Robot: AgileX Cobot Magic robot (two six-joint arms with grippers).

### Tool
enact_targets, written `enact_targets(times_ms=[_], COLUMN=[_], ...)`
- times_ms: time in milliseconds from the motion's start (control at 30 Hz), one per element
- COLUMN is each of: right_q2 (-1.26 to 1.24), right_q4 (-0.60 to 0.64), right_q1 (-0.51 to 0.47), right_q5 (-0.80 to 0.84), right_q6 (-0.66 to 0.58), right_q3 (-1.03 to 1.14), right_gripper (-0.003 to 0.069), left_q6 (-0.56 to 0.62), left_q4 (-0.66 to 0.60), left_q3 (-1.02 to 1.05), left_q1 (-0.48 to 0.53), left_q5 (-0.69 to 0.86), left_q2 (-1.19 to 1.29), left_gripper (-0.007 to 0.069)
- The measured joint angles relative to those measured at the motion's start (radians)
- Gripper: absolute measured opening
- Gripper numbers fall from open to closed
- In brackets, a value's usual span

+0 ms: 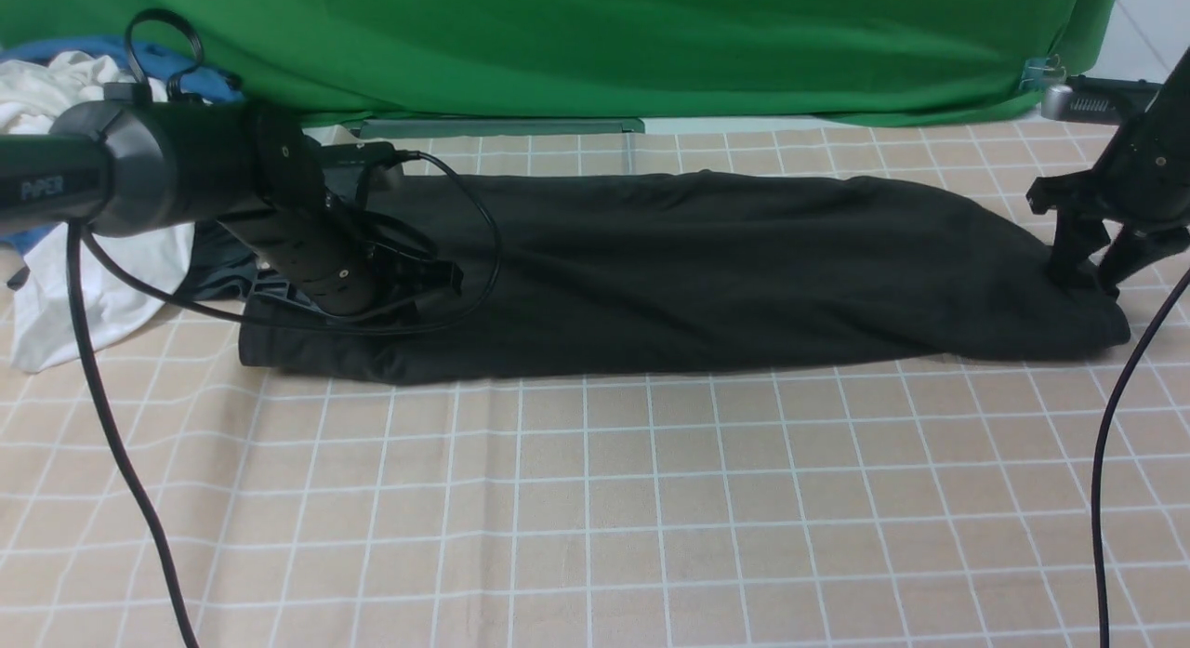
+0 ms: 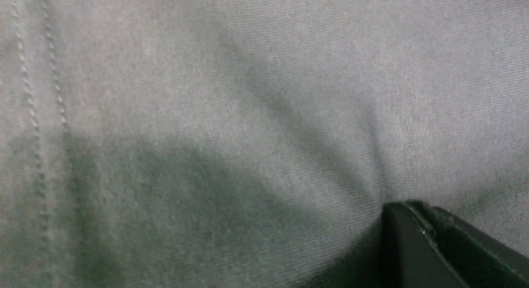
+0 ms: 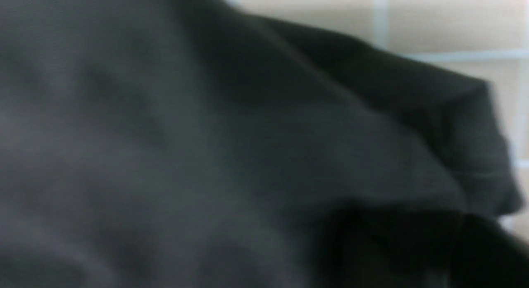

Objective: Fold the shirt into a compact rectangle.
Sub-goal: 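Pull the folded dark garment lengthwise by its ends to straighten it flat on the table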

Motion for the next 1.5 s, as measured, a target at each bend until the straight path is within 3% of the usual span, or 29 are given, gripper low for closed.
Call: enact_targets(times_ms=[67, 100, 400, 500, 633, 700, 800, 867, 1000, 1033, 1100, 1200, 1500], right_q2=[0.000, 0.000, 0.000, 0.000, 0.003, 0.012, 0.037, 0.050, 0.053, 0.053, 0.053, 0.043, -0.005], right_q4=[0.009, 0.010, 0.006, 0.004, -0.013, -0.021, -0.023, -0.022, -0.023, -0.023, -0.023, -0.034, -0.107], right_q1=[0.000, 0.000, 0.000, 0.000, 0.000, 0.000, -0.002, -0.002, -0.003, -0.004, -0.004, -0.005, -0.007], right_q5=[-0.002, -0.004, -0.004, -0.004, -0.011, -0.015, -0.015, -0.016, -0.017, -0.014, -0.005, -0.002, -0.021], right_q6=[-0.015, -0.016, -0.046, -0.045, -0.045, -0.045, -0.045, -0.045, -0.053, -0.069, -0.081, -0.094, -0.094], right_q3=[0.000, 0.000, -0.009, -0.010, -0.010, -0.011, -0.012, -0.012, -0.013, -0.022, -0.039, -0.059, -0.089], right_gripper=[0.0108, 0.0071, 0.0041, 0.0103, 0.0388, 0.0480, 0.0520, 0.0491, 0.0340, 0.0221, 0.0097, 0.0063, 0.0064], left_q6=[0.000, 0.000, 0.000, 0.001, 0.013, 0.015, 0.016, 0.016, 0.018, 0.019, 0.019, 0.020, 0.021], left_q4=[0.000, 0.000, -0.001, -0.004, -0.004, -0.004, -0.004, -0.004, -0.004, -0.004, -0.004, -0.004, -0.010], left_q3=[0.000, 0.000, 0.000, 0.000, 0.000, 0.000, 0.000, 0.000, -0.001, -0.001, -0.001, -0.002, -0.002], left_q1=[0.000, 0.000, 0.000, 0.000, 0.000, 0.000, 0.000, 0.000, 0.000, 0.000, 0.000, 0.000, 0.000], left_q5=[0.000, 0.000, 0.000, 0.002, 0.006, 0.006, 0.006, 0.006, 0.006, 0.006, 0.006, 0.007, 0.008], left_q2=[0.000, 0.000, 0.000, 0.000, 0.000, 0.000, 0.000, 0.000, 0.000, 0.001, 0.001, 0.001, 0.001], left_gripper=[0.0019, 0.0019, 0.0019, 0.0019, 0.0019, 0.0019, 0.0019, 0.0019, 0.0019, 0.0019, 0.0019, 0.0019, 0.0019])
